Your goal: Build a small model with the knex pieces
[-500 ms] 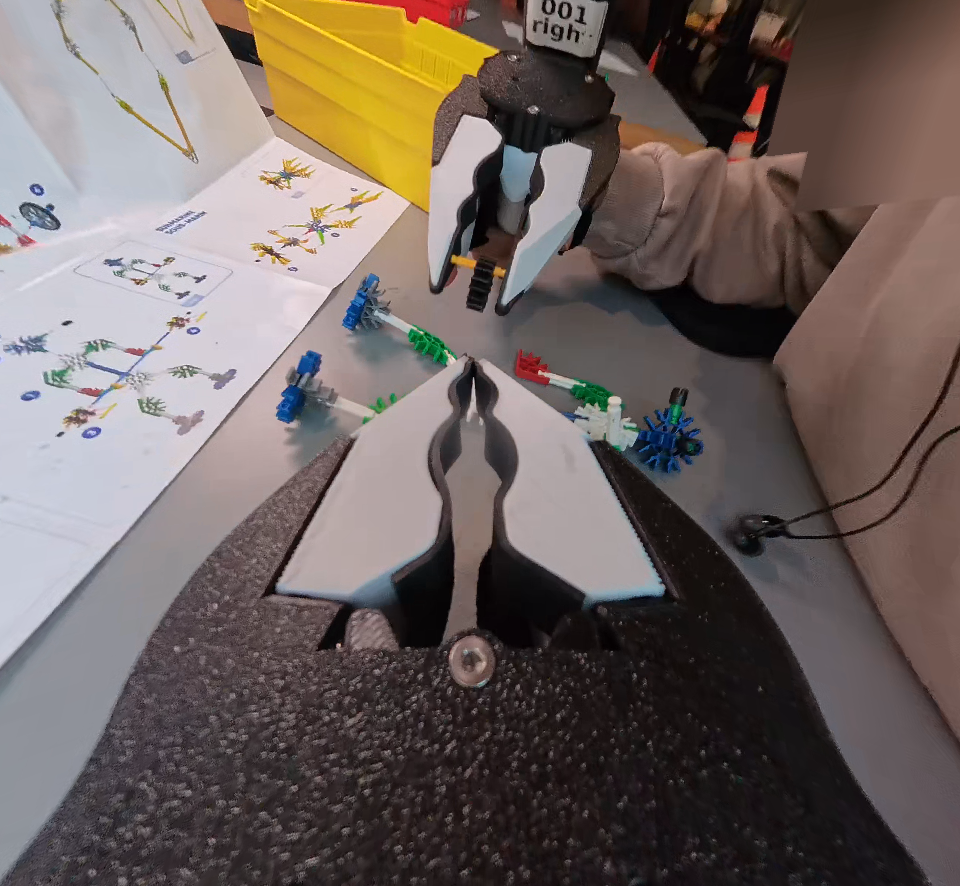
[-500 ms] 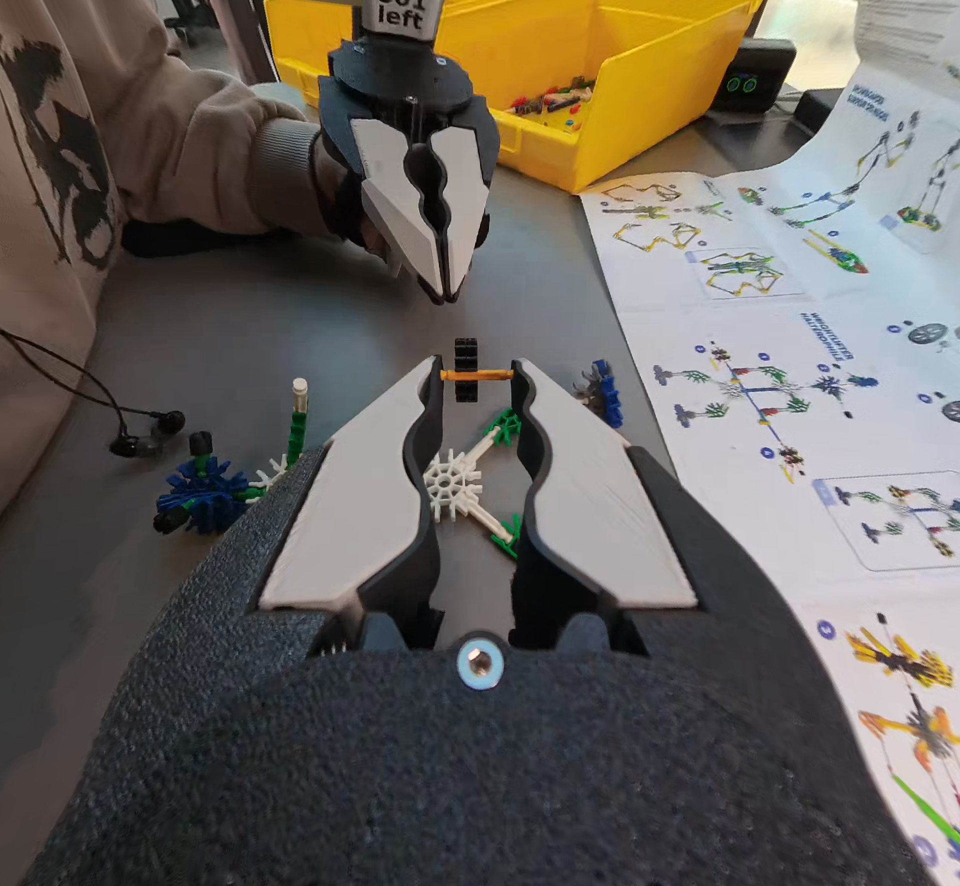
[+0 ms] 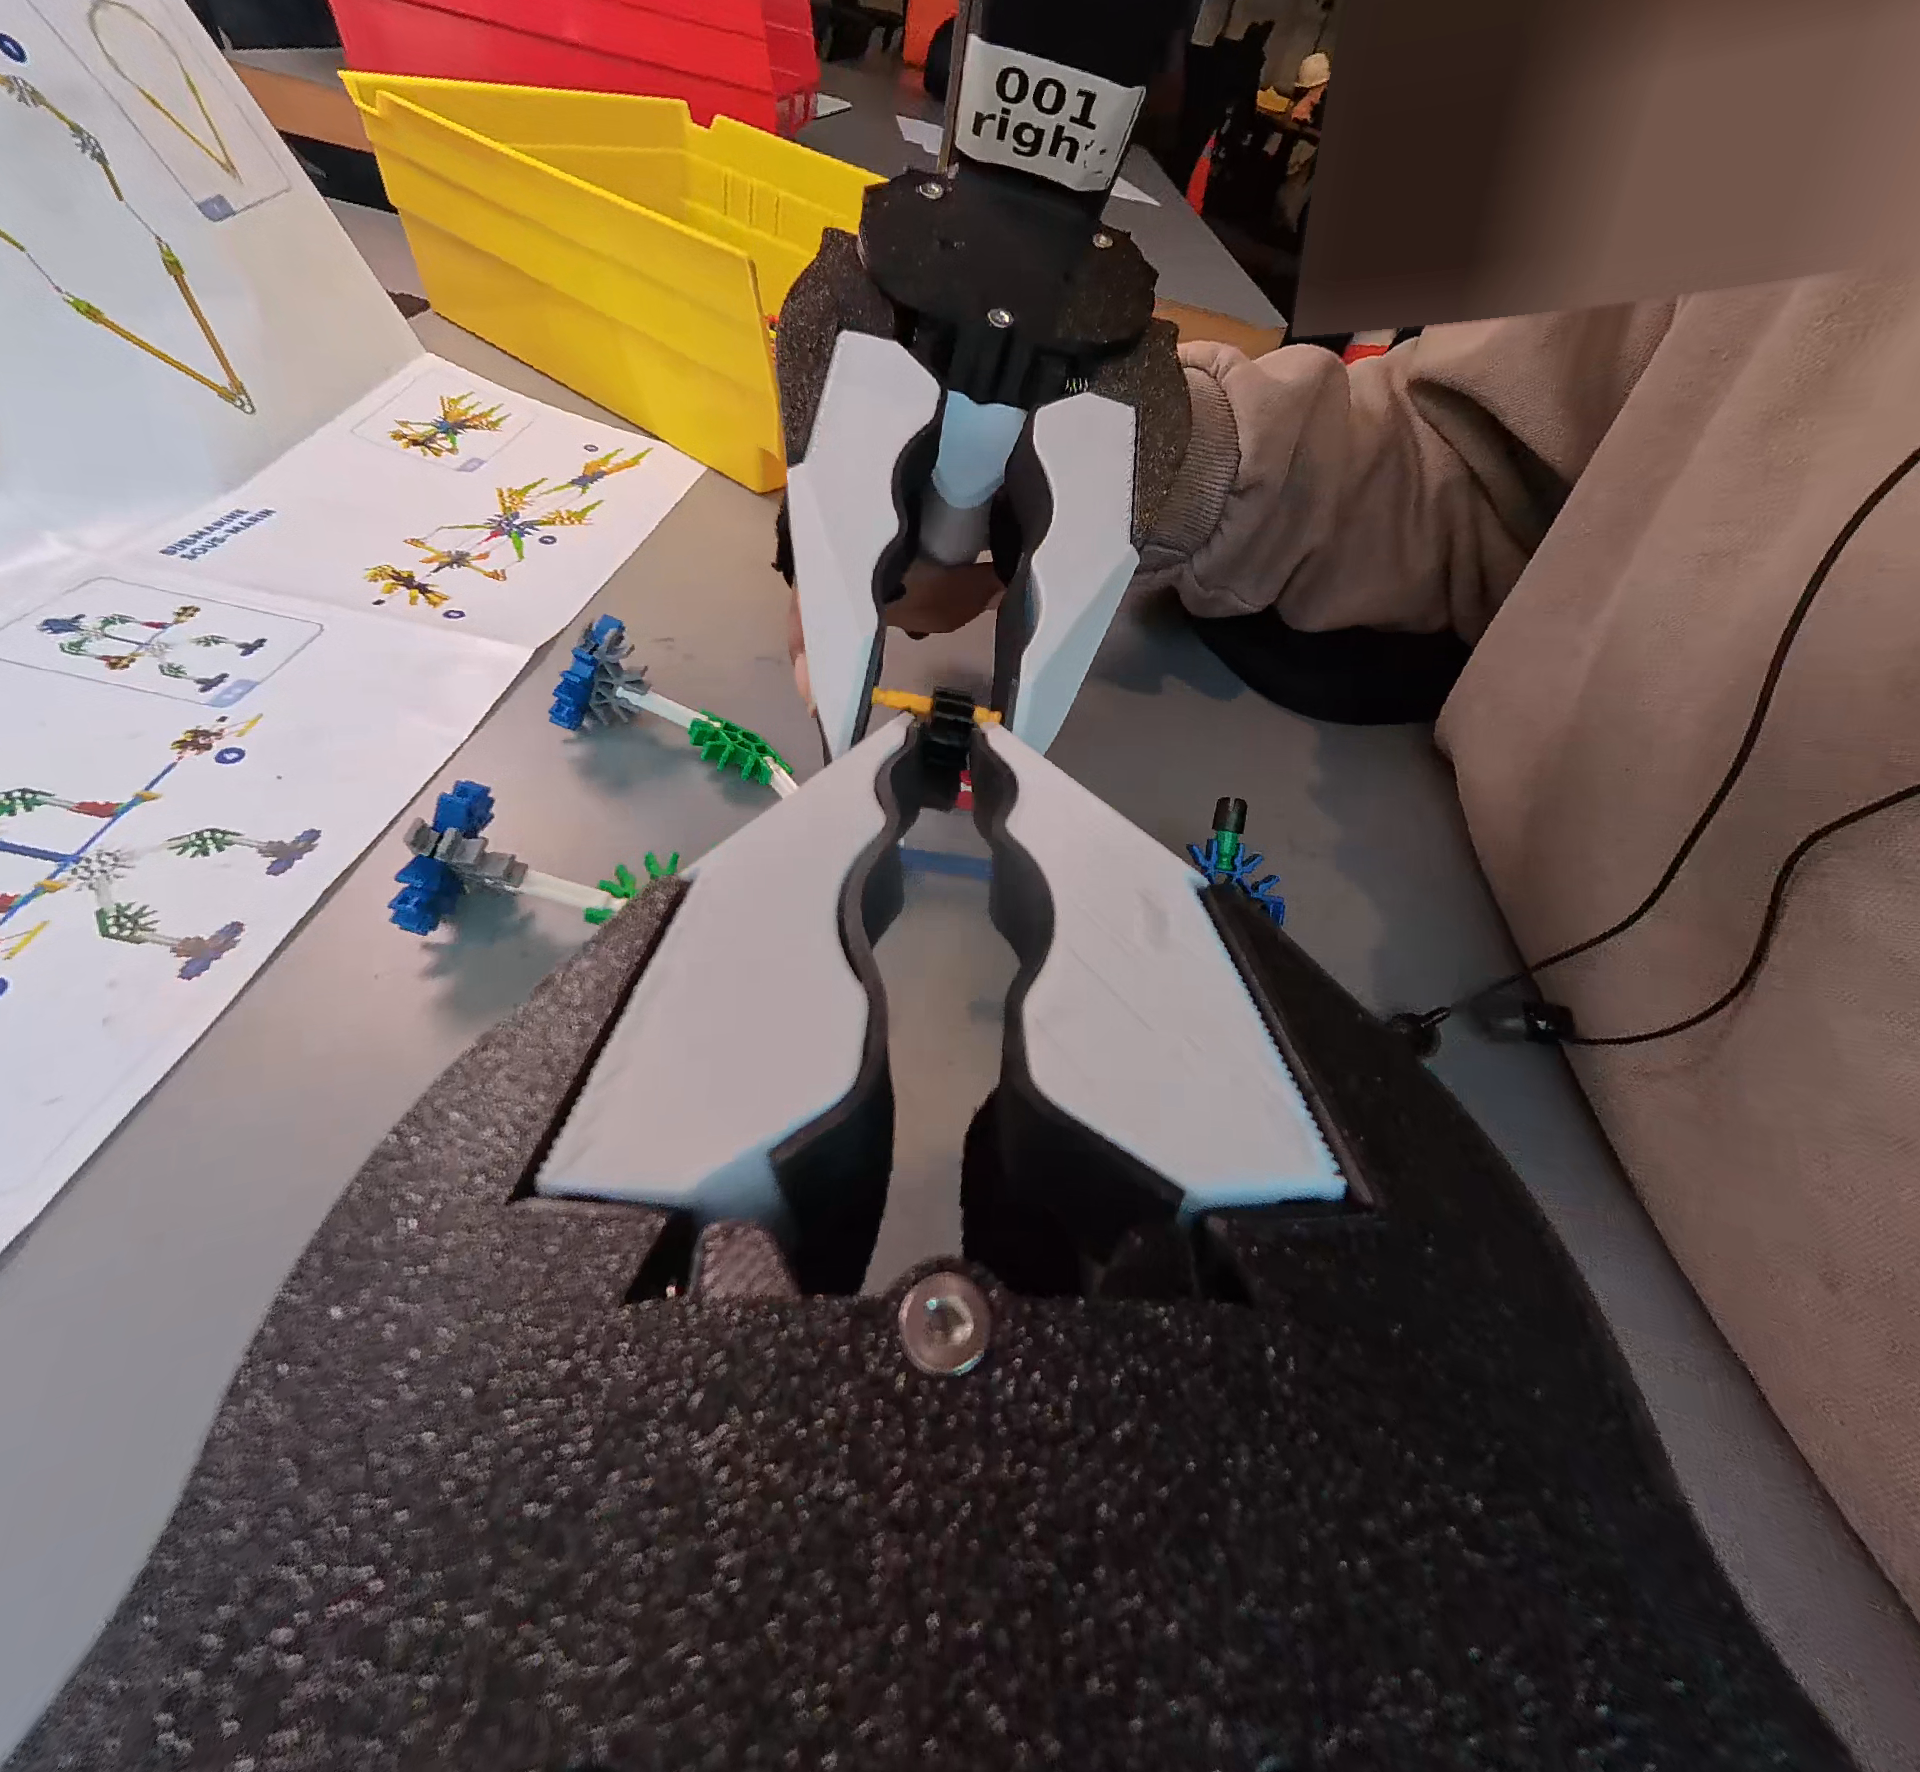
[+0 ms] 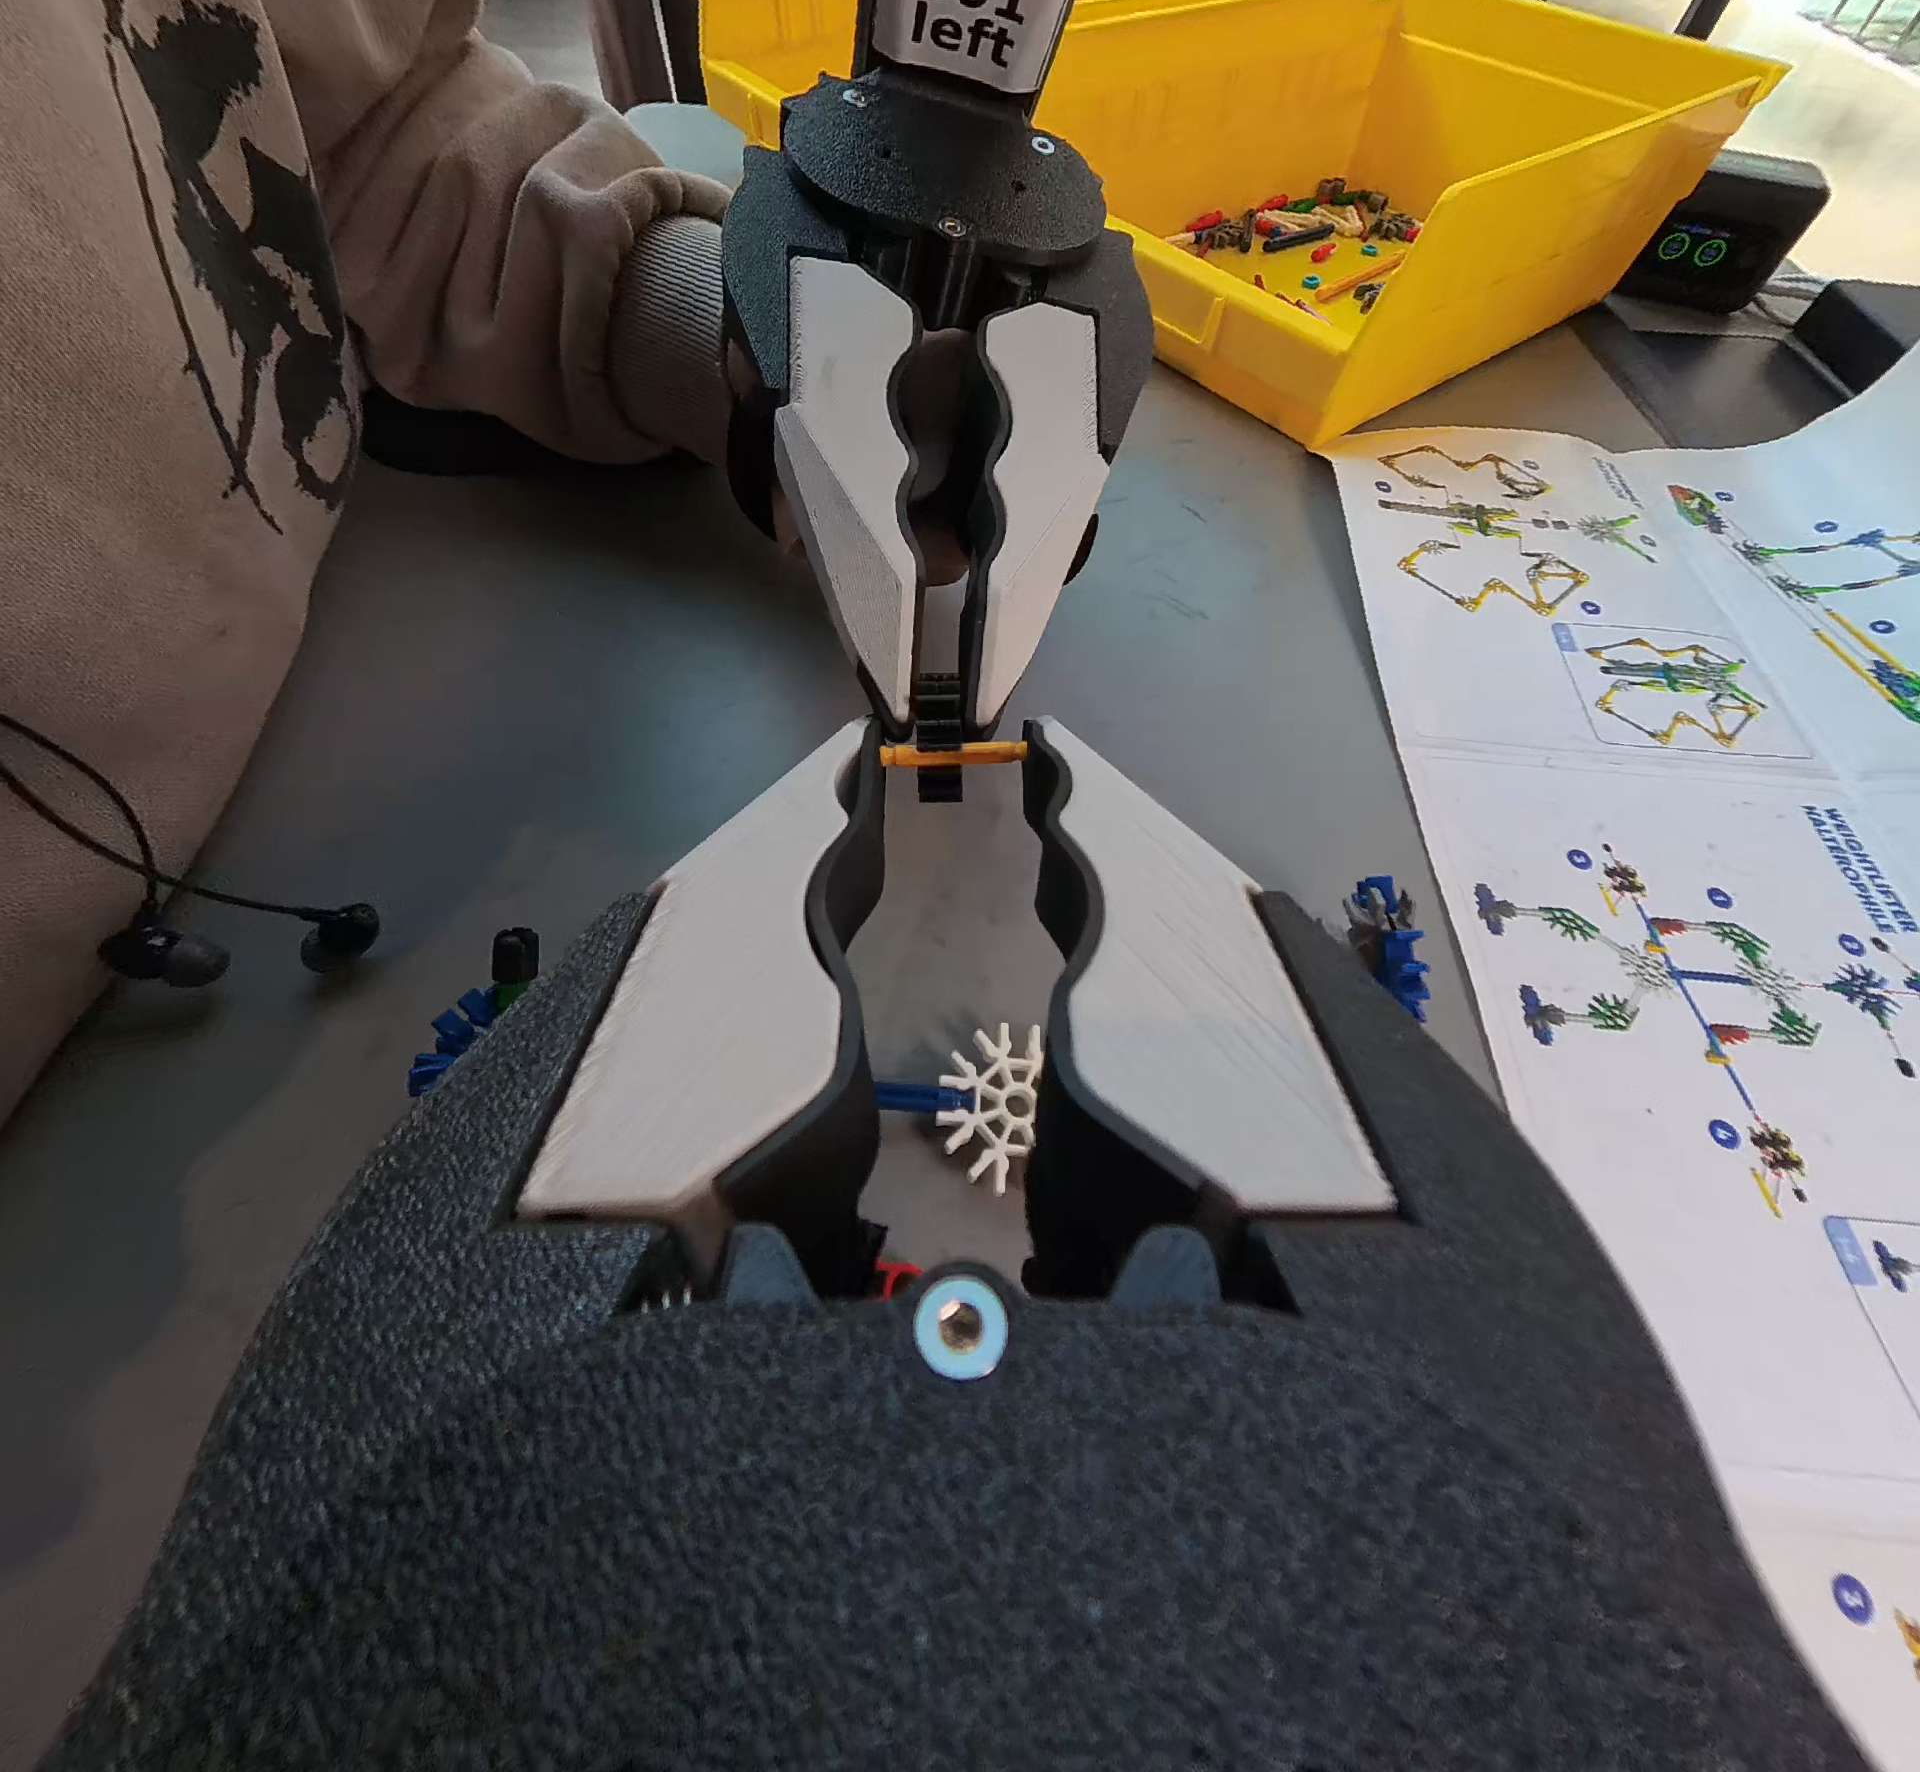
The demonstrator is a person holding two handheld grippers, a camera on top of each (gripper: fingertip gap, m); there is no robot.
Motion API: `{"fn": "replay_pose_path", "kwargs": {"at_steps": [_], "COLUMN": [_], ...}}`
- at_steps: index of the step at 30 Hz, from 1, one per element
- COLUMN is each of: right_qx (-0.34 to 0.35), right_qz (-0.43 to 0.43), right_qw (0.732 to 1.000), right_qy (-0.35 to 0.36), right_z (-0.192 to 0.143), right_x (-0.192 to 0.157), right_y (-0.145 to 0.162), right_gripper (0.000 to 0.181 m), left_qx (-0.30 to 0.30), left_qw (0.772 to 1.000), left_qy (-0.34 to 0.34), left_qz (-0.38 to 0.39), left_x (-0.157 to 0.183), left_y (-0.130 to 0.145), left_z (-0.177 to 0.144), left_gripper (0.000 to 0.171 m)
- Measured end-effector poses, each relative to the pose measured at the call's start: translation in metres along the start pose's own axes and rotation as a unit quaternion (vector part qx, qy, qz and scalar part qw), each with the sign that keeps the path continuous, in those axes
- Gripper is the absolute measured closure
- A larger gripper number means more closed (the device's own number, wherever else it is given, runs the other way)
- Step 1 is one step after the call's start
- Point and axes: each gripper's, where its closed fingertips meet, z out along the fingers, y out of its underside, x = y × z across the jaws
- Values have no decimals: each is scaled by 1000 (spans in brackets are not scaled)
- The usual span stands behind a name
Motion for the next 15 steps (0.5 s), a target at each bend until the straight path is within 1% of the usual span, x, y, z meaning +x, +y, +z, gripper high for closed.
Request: {"fn": "replay_pose_path", "kwargs": {"at_steps": [2, 4, 6, 8, 10, 15], "right_qx": [-8, -3, 0, 3, 8, 1], "right_qz": [3, 12, 20, 39, 46, 45], "right_qw": [1000, 1000, 1000, 999, 999, 999], "right_qy": [-3, 3, 1, -16, -22, -22], "right_z": [1, 2, 2, 2, 0, -2], "right_x": [-1, 2, 3, 0, 1, 4], "right_y": [6, 8, 10, 14, 13, 16], "right_gripper": [157, 156, 157, 157, 157, 158], "left_qx": [-17, -32, -26, -26, -20, -22], "left_qw": [1000, 999, 1000, 1000, 1000, 1000], "left_qy": [-1, -21, -16, -7, 1, 3], "left_qz": [0, 15, 6, -3, -12, -20], "left_x": [0, -4, -6, -4, -5, -8], "left_y": [6, 8, 10, 14, 12, 13], "left_z": [2, 2, 2, 4, 4, 5], "left_gripper": [164, 164, 164, 164, 164, 164]}}
